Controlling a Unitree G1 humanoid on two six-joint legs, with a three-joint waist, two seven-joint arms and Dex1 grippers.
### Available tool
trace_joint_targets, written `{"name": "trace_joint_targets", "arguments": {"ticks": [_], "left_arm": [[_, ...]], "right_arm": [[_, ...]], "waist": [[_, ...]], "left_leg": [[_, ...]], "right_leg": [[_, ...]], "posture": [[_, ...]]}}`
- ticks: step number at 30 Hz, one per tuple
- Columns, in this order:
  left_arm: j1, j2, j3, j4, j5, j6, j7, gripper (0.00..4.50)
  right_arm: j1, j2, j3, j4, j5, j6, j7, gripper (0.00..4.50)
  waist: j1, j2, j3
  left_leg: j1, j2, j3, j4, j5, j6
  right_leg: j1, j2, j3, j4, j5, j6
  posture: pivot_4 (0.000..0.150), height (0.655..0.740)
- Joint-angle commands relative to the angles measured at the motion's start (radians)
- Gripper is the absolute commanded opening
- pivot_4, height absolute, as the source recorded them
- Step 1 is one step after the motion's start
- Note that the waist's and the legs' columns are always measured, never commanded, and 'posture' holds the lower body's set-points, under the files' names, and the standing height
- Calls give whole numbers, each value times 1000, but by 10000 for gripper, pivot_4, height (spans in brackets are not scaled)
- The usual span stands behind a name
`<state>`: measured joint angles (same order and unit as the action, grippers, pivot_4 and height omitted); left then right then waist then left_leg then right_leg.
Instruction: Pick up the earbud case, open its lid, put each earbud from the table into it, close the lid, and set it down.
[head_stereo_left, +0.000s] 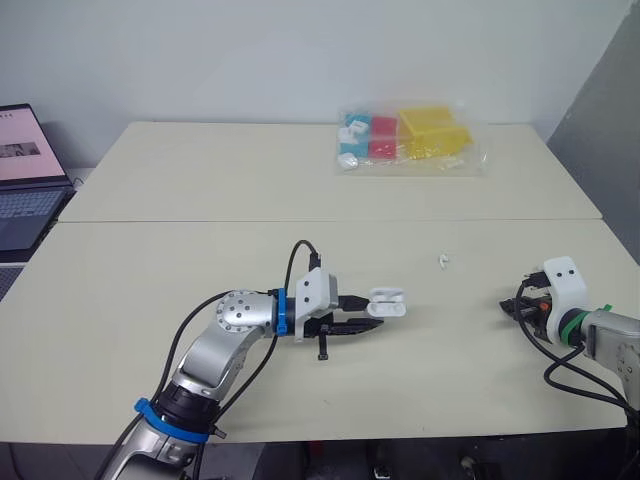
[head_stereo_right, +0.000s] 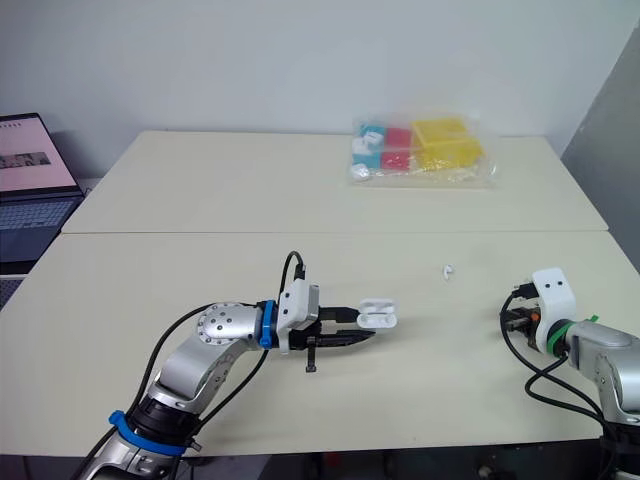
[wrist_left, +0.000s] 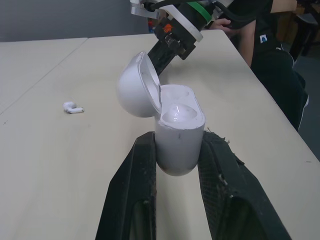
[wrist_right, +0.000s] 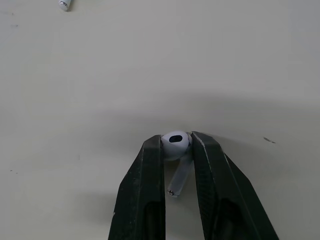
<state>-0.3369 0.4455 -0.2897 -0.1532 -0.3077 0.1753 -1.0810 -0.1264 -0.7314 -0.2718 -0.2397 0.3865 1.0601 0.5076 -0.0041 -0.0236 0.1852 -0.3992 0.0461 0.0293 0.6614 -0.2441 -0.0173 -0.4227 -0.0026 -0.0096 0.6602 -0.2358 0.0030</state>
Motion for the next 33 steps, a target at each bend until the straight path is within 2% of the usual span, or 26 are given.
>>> {"name": "trace_joint_targets", "arguments": {"ticks": [1, 6, 10, 14, 25, 33], "left_arm": [[-3, 6, 10, -47, -9, 0, 1, 7788], [0, 11, 10, -51, -9, -1, 1, 7788], [13, 23, 15, -64, -14, 7, 0, 7788], [28, 21, 4, -80, -7, 3, 9, 7788], [61, 34, 10, -114, -5, 16, 30, 7788], [65, 40, 12, -127, -10, 28, 35, 7788]], "right_arm": [[3, -37, -7, -33, 21, -3, 43, 4146], [11, -95, 16, -63, 38, -48, 125, 4146], [92, -296, 144, -155, -7, -288, 401, 4146], [93, -416, 277, -64, -110, -544, 580, 4146], [-156, -415, 449, 302, -320, -879, 759, 4146], [-209, -430, 492, 377, -382, -952, 862, 4146]], "waist": [[0, 0, 0], [0, 0, 0], [1, 1, 0], [0, 0, 1], [-1, 0, 1], [2, 0, 1]], "left_leg": [[0, 0, 0, 0, 0, 0], [0, 0, 0, 0, 0, 0], [0, 0, 0, -1, 0, 0], [0, 0, 0, -1, 0, 0], [1, 0, 1, 0, 0, 0], [1, 0, 1, 0, 0, 0]], "right_leg": [[0, 0, 0, 0, 0, 0], [0, 0, 0, 0, 0, 0], [-1, 0, 0, -1, 0, 0], [0, 0, -1, -2, 0, 0], [0, 0, -1, -2, 0, 0], [0, 0, 0, -2, 0, 0]], "posture": [[1500, 7400], [1500, 7400], [1500, 7400], [1500, 7400], [1500, 7400], [1500, 7400]]}}
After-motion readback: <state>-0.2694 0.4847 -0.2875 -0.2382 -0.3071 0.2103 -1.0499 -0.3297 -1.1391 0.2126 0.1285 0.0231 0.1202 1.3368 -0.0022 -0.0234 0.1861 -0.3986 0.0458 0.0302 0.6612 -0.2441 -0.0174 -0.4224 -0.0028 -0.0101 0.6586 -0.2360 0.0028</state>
